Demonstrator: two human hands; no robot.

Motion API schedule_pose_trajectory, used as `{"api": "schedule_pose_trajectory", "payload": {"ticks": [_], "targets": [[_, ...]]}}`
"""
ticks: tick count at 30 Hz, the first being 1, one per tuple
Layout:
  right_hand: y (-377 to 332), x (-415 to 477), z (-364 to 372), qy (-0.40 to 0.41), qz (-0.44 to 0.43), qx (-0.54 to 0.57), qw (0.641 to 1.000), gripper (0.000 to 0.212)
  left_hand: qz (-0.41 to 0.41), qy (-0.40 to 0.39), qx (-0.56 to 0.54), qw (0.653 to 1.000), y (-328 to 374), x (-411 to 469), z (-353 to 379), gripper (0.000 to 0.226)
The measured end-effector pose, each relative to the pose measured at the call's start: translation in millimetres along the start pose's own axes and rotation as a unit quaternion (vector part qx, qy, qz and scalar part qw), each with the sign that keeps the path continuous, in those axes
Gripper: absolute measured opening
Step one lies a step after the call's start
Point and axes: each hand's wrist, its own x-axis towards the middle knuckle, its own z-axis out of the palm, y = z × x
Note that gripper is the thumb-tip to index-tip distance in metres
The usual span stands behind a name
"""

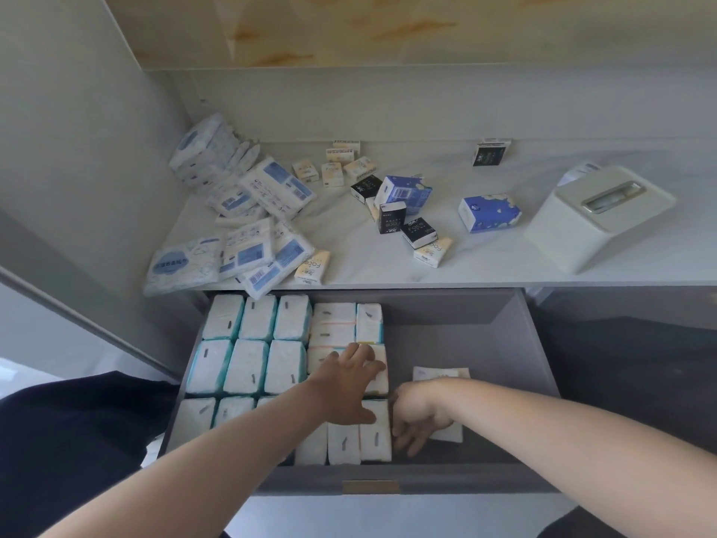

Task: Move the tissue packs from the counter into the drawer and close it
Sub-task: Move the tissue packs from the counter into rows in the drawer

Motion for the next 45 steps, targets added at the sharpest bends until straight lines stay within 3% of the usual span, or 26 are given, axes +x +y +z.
{"api": "schedule_pose_trajectory", "payload": {"ticks": [4, 7, 9, 11, 15, 19, 21, 25, 28, 35, 36, 39, 41, 43, 45], "targets": [[-5, -10, -13, 0.040, -0.023, -0.124, 0.991, 0.049, 0.001, -0.003, 0.040, 0.999, 2, 3, -2, 0.084], [-10, -18, -46, 0.146, -0.059, -0.178, 0.971, 0.052, -0.012, -0.011, 0.026, 1.000, -2, 7, -11, 0.073], [-8, -26, -76, 0.264, -0.090, -0.254, 0.926, 0.053, -0.020, 0.001, -0.006, 1.000, -7, 12, -22, 0.060], [2, -29, -102, 0.325, -0.091, -0.313, 0.888, 0.056, -0.024, 0.017, -0.053, 0.998, -9, 22, -35, 0.046], [23, -11, -118, 0.275, -0.048, -0.331, 0.902, 0.059, -0.027, 0.041, -0.156, 0.986, 3, 56, -51, 0.037], [42, 15, -111, 0.228, -0.023, -0.398, 0.889, 0.096, -0.021, -0.014, -0.184, 0.983, 36, 90, -39, 0.041], [51, 26, -107, 0.222, -0.013, -0.416, 0.882, 0.104, -0.023, -0.050, -0.187, 0.981, 52, 101, -27, 0.046], [77, 68, -115, 0.230, -0.014, -0.410, 0.883, 0.100, -0.025, -0.102, -0.206, 0.973, 75, 113, -4, 0.060], [72, 48, -106, 0.239, -0.031, -0.381, 0.893, 0.099, -0.033, -0.116, -0.184, 0.975, 80, 121, 8, 0.070], [71, 36, -105, 0.228, -0.033, -0.326, 0.917, 0.105, -0.043, -0.138, -0.151, 0.978, 74, 127, 14, 0.070], [71, 35, -107, 0.217, -0.029, -0.316, 0.923, 0.099, -0.044, -0.142, -0.155, 0.977, 72, 126, 13, 0.065], [71, 25, -110, 0.179, -0.013, -0.343, 0.922, 0.054, -0.083, -0.122, -0.205, 0.968, 59, 125, 2, 0.049], [72, 18, -112, 0.182, 0.007, -0.366, 0.913, 0.046, -0.133, -0.102, -0.261, 0.951, 49, 126, -6, 0.049], [70, 12, -118, 0.239, 0.000, -0.332, 0.913, 0.041, -0.196, -0.077, -0.337, 0.918, 43, 131, -11, 0.053], [62, 2, -127, 0.320, -0.032, -0.246, 0.914, 0.037, -0.269, -0.048, -0.425, 0.863, 42, 138, -16, 0.056]]}}
